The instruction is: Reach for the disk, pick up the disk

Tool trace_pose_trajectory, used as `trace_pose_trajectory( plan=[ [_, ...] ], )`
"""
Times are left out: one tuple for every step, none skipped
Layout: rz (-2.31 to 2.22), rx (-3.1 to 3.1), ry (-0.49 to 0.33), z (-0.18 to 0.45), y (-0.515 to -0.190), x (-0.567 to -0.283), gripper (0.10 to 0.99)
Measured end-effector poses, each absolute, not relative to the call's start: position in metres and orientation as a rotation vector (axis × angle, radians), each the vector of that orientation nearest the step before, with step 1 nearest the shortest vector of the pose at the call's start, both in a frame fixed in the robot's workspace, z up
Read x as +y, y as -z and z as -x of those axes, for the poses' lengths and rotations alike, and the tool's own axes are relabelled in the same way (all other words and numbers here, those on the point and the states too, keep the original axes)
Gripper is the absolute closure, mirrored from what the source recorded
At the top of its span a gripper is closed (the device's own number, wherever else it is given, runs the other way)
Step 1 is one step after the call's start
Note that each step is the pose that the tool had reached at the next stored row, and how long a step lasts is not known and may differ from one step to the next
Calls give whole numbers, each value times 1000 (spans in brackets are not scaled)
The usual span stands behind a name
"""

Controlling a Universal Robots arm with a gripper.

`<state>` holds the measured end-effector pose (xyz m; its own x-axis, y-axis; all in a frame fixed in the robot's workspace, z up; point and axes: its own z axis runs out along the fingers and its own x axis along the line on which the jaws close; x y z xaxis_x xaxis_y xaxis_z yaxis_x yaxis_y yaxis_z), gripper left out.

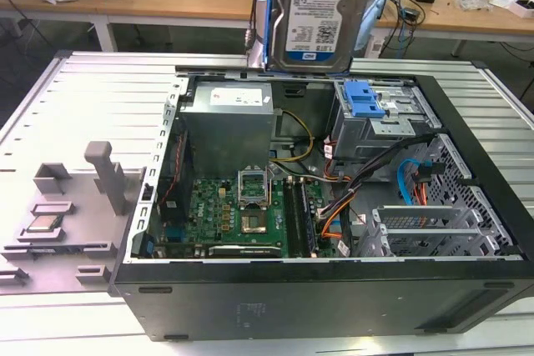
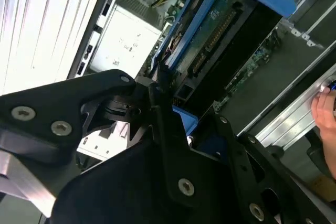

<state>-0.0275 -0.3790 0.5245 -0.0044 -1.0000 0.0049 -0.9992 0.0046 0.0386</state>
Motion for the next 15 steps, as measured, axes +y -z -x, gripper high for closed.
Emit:
trace_pose_trajectory(
  plan=[
    [-2194,-2205,37,18,-524,-379,722],
    [-2195,-2205,37,13,-524,-379,722],
    [-2194,-2205,37,10,-524,-379,722],
    [-2194,-2205,37,8,-524,-379,722],
    [-2194,-2205,37,4,-524,-379,722],
    [-2195,-2205,37,1,-524,-379,722],
    [-2194,-2205,37,-3,-524,-379,722],
    [-2194,-2205,37,-6,-524,-379,722],
    [-2195,-2205,37,-8,-524,-379,722],
    [-2194,-2205,37,-10,-524,-379,722],
    [-2194,-2205,37,-11,-524,-379,722],
    [-2194,-2205,37,-13,-524,-379,722],
    [-2194,-2205,37,-15,-524,-379,722],
    [-2194,-2205,37,-15,-524,-379,722],
    [-2194,-2205,37,-15,-524,-379,722]
  ],
)
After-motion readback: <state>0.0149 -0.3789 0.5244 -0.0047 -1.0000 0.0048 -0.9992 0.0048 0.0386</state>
